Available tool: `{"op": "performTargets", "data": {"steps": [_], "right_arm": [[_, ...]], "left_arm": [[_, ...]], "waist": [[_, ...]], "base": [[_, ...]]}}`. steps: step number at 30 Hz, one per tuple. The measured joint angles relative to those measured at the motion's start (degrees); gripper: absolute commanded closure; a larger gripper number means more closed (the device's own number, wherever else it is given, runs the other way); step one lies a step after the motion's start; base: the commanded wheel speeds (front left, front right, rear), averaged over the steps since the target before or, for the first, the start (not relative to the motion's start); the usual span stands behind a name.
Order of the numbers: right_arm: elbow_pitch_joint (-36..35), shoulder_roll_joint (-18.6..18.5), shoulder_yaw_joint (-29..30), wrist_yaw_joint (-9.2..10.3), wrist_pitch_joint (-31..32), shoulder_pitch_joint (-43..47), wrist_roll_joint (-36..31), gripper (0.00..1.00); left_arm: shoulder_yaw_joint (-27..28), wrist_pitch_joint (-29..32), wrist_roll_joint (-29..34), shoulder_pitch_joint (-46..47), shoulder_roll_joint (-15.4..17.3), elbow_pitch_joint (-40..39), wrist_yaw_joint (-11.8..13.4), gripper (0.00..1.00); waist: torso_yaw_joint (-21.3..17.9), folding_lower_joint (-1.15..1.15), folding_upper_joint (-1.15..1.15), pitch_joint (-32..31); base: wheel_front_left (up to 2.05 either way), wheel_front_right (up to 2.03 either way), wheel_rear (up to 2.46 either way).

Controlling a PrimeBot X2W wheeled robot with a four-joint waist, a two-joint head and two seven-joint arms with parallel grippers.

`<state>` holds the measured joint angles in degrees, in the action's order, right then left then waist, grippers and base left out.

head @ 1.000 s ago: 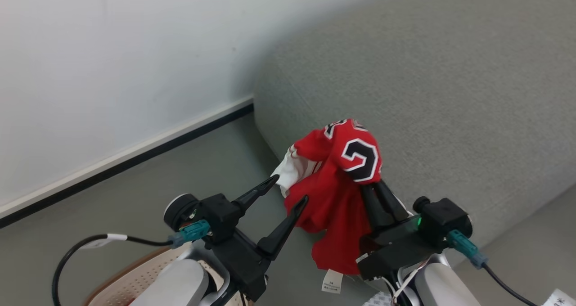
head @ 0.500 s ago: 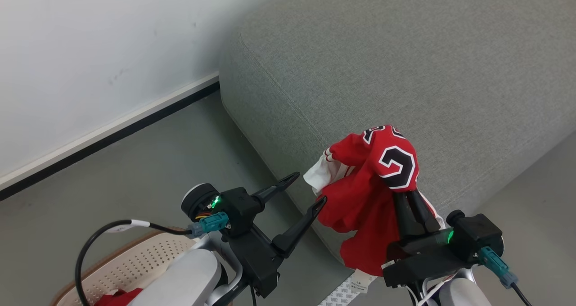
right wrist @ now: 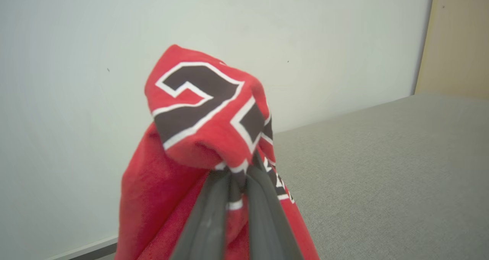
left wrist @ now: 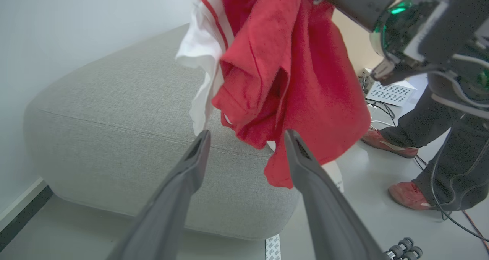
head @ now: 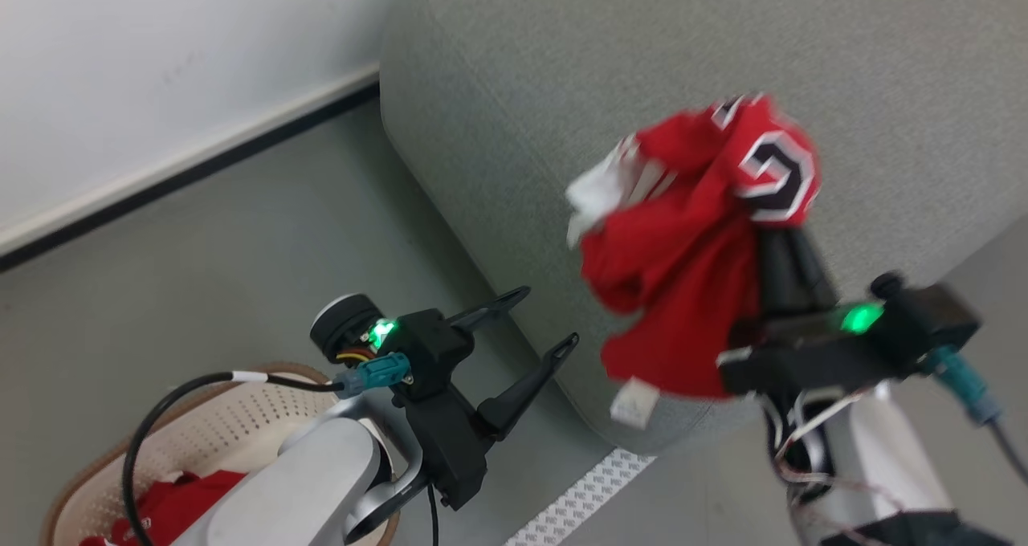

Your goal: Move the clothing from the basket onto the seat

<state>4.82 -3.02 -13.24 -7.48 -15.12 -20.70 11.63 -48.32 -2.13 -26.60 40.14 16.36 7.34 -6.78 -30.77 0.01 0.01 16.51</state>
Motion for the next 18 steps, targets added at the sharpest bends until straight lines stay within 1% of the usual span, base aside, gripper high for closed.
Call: {"op": "performTargets", "data": {"steps": [3,6,13,18], "right_arm": [[-1.22,-0.02,4.72,0.01,0.01,-4.97,0.9,1.0],[-3.0,-1.09,9.59,0.0,-0.01,-11.46,1.52,1.0],[-3.41,-7.92,18.39,0.01,-0.01,-26.47,4.14,1.0],[-1.41,-12.78,21.23,0.0,0.0,-33.88,5.94,1.0]], "left_arm": [[-0.77,2.2,0.36,1.99,0.38,-2.23,-0.08,0.0],[-1.71,4.27,0.7,4.72,1.38,-4.09,-0.21,0.0],[-3.24,8.12,-0.67,9.79,3.33,-8.22,-0.54,0.0],[-4.48,9.77,-1.29,12.56,4.59,-10.23,-0.62,0.0]], "waist": [[0.39,0.0,0.0,2.62],[1.15,0.0,0.0,5.76],[3.37,0.0,0.0,14.21],[4.98,0.01,0.01,19.99]], "base": [[0.0,0.0,0.0],[0.0,0.0,0.0],[0.0,0.0,0.0],[0.0,0.0,0.0]]}}
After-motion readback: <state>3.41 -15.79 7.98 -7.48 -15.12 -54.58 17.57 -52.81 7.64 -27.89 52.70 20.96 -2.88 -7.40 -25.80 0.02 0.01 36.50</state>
